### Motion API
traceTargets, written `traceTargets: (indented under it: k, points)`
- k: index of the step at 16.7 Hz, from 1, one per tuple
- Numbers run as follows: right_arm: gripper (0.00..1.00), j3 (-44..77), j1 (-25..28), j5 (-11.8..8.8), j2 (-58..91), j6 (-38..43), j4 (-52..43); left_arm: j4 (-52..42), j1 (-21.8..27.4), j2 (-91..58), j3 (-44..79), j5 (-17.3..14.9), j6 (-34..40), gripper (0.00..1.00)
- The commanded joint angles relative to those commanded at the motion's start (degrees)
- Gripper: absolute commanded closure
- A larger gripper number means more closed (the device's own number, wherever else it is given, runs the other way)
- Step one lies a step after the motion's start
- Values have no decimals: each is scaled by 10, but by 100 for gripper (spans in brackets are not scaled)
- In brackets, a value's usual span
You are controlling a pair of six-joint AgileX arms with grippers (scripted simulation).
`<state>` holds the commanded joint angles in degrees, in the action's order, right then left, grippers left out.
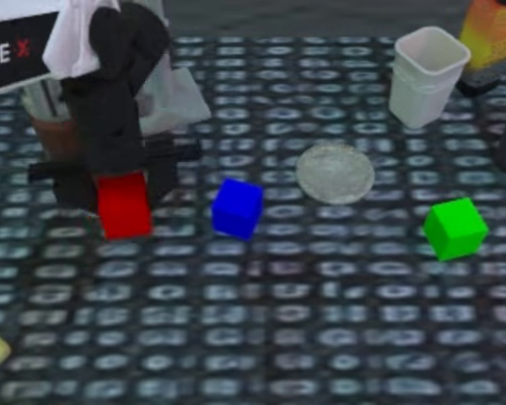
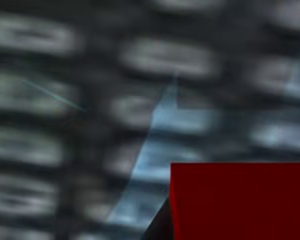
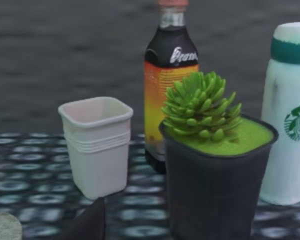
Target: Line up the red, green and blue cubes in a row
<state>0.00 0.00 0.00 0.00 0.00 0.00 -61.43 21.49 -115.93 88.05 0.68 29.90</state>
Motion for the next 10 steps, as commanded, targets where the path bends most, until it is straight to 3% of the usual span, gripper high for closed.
traceTargets:
  k: [5,10]
  points:
    - [0,0,0,0,0,0,0,-21,119,12,8,2,47,100]
    - [0,0,0,0,0,0,0,-23,136,17,9,3,55,100]
